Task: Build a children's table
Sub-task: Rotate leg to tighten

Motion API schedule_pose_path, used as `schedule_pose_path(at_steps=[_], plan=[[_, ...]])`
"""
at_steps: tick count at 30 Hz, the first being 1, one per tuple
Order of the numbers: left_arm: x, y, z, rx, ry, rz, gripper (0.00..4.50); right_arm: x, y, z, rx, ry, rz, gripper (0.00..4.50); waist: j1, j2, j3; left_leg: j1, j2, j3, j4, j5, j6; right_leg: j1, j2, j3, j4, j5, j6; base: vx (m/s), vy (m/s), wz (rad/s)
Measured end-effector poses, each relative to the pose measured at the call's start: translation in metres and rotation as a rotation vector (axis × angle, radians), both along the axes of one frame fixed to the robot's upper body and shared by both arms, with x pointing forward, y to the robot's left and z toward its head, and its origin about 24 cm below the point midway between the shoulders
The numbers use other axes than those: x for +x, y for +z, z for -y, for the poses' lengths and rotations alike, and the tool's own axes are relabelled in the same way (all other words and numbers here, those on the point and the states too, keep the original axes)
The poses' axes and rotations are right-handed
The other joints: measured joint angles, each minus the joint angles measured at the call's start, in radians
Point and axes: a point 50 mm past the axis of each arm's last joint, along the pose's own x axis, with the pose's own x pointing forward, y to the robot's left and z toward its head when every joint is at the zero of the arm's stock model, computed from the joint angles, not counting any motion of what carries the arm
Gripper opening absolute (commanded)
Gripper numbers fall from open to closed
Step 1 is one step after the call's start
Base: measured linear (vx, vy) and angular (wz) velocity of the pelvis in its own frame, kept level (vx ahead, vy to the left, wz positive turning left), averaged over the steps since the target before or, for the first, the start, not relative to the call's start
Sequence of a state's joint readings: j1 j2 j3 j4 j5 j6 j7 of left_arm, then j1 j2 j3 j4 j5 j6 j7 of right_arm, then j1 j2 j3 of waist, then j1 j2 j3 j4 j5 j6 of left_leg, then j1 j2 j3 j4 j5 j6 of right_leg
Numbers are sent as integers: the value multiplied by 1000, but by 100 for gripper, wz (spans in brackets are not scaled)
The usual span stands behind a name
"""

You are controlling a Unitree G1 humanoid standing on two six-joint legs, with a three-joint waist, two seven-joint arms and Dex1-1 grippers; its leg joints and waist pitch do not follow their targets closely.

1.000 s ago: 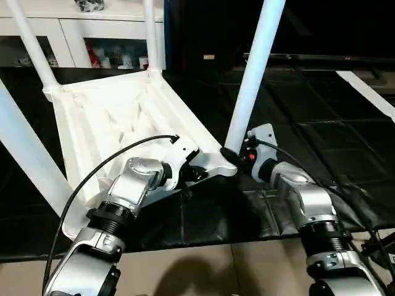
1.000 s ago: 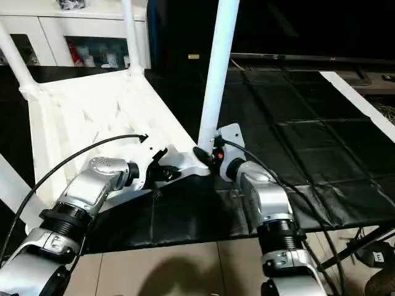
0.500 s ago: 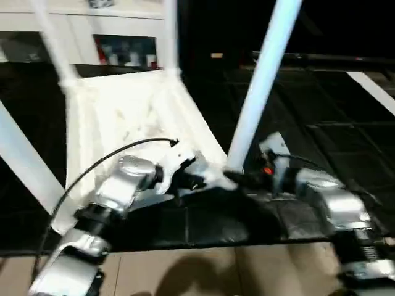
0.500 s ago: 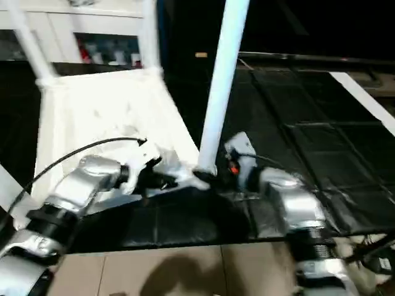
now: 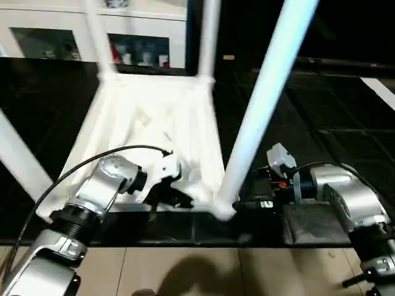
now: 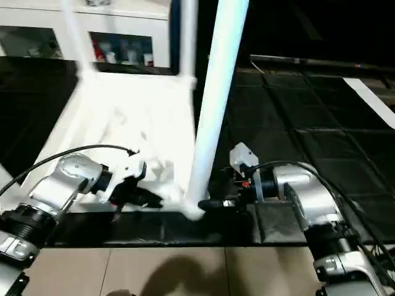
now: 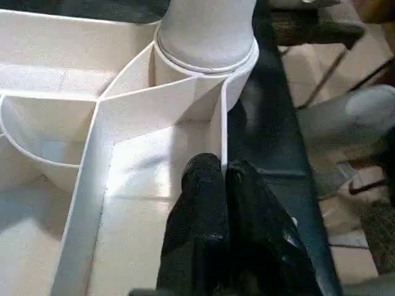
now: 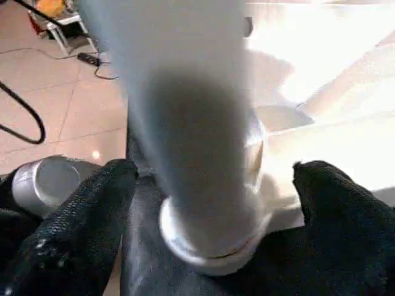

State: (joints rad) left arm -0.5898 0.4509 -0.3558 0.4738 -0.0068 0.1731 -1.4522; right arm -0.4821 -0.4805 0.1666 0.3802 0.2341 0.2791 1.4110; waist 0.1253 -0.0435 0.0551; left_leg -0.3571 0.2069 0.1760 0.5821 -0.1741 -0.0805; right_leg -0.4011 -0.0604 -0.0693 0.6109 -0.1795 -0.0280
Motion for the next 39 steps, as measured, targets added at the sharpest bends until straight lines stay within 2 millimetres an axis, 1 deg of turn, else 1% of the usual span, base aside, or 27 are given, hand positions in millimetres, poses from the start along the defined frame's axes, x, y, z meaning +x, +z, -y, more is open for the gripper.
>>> schedule_pose_path(at_steps=[3, 6, 7, 8, 13, 15, 16, 19, 22, 30, 32, 35, 36, 39], plan=[[-1, 0, 1, 0, -20, 2, 0, -1, -3, -2, 16, 19, -17, 368, 0, -1, 0, -1, 0, 0, 2, 0, 1, 0, 0, 0, 0, 0, 0, 0, 0, 0], [-1, 0, 2, 1, -32, 7, 0, -2, -6, -4, 20, 45, -27, 355, 0, -1, 0, -1, 0, 0, 2, 0, 1, 0, 0, 0, 1, 0, 0, 0, 0, 0], [-2, -1, 3, 1, -37, 7, 0, -2, -6, -6, 17, 57, -31, 333, 0, -1, 0, -1, 0, 0, 2, 0, 1, 0, 0, 0, 1, 0, 0, 0, 0, 0], [-2, 0, 3, 0, -40, 8, 0, -1, -7, -7, 17, 66, -37, 333, 0, -1, 0, -1, 0, 0, 2, 0, 1, 0, 0, 0, 1, 0, 0, 0, 0, 0], [-2, 0, 4, -2, -49, 9, 0, -1, -7, -11, 28, 94, -45, 288, 1, -1, 0, -2, 0, 0, 2, 0, 1, 0, 0, 0, 1, 0, 0, 0, 0, 0], [-2, 0, 3, -1, -48, 9, 0, -1, -8, -11, 32, 99, -49, 282, 0, -1, 0, -2, 0, 0, 3, 0, 1, 0, 0, 0, 1, 0, 0, 0, 0, 0], [-2, 0, 3, -1, -48, 9, 0, -1, -8, -11, 33, 100, -51, 254, 0, -1, 0, -1, 0, 0, 3, 0, 1, 0, 0, 0, 1, 0, 0, 0, 0, 0], [-2, 0, 3, -1, -48, 9, 0, -2, -8, -12, 35, 110, -51, 244, 0, -2, 0, -1, 1, 0, 3, 0, 1, 0, 0, 0, 1, 0, 0, 0, 0, 0], [-2, 0, 3, -1, -48, 9, 0, -1, -8, -11, 36, 116, -52, 215, 0, -2, 0, -1, 1, 0, 3, 0, 1, 0, 0, 0, 1, 0, 0, 0, 0, 0], [-1, -1, 1, 1, -33, 0, 0, -1, -9, -14, 47, 91, -77, 204, -3, -2, 0, -1, 1, 0, 4, 0, 0, 0, 0, 0, 4, 0, 0, 0, 0, 0], [3, -2, 1, -5, 41, -14, 0, 0, -12, -18, 60, 25, -65, 204, -3, -1, 0, 1, 1, 0, 4, 0, 0, 1, 0, 0, 4, 0, 0, 0, 0, 0], [10, -4, 2, -8, 156, -11, 0, 5, -16, -23, 64, -118, -42, 204, -15, -1, -1, 4, 0, -1, 4, 0, 0, 3, 0, 0, 4, -3, 5, 0, 0, 0], [13, -4, 4, -12, 198, -7, 0, 8, -17, -24, 58, -174, -25, 201, -20, -1, -1, 5, 0, -1, 4, 0, 0, 3, 0, 1, 4, -3, 5, 0, 0, 0], [21, -8, 17, -36, 331, -6, 0, 20, -18, -31, 29, -388, 26, 198, -45, -2, -1, 6, 0, -1, 5, 0, -1, 3, 0, 1, 3, -3, 5, 0, 0, 0]])
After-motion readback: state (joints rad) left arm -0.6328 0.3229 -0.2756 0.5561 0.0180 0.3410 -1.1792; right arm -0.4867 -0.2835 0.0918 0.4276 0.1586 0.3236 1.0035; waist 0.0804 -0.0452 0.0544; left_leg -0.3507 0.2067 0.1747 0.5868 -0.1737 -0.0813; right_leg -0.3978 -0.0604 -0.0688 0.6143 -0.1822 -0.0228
